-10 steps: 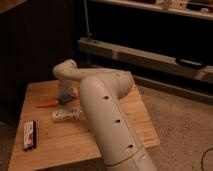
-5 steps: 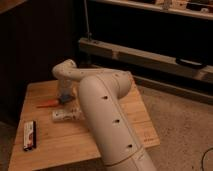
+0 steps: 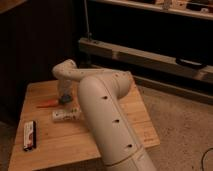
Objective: Wipe the white sponge on the table
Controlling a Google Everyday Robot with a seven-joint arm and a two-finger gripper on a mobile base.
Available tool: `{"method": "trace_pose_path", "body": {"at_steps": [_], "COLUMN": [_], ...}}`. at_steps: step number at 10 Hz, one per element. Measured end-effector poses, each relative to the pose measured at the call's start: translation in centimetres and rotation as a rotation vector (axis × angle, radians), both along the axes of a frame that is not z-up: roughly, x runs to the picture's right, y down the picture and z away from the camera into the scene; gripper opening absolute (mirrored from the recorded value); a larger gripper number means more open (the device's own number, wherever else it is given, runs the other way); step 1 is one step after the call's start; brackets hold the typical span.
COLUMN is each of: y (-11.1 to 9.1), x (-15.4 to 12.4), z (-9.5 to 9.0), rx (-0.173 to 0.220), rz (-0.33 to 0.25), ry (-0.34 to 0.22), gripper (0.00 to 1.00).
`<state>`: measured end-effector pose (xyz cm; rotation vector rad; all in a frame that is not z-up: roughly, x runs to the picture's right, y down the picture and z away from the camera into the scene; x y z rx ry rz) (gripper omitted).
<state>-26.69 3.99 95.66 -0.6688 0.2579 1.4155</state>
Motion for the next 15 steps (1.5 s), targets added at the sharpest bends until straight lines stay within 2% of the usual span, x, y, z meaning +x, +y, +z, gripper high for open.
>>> {"method": "trace_pose_path", "body": {"at_steps": [15], "y": [0.61], "x": [-0.18], "z": [-0.09], "rx": [-0.018], "rz": [-0.028], "ry": [-0.006], "gripper": [0.58]}}
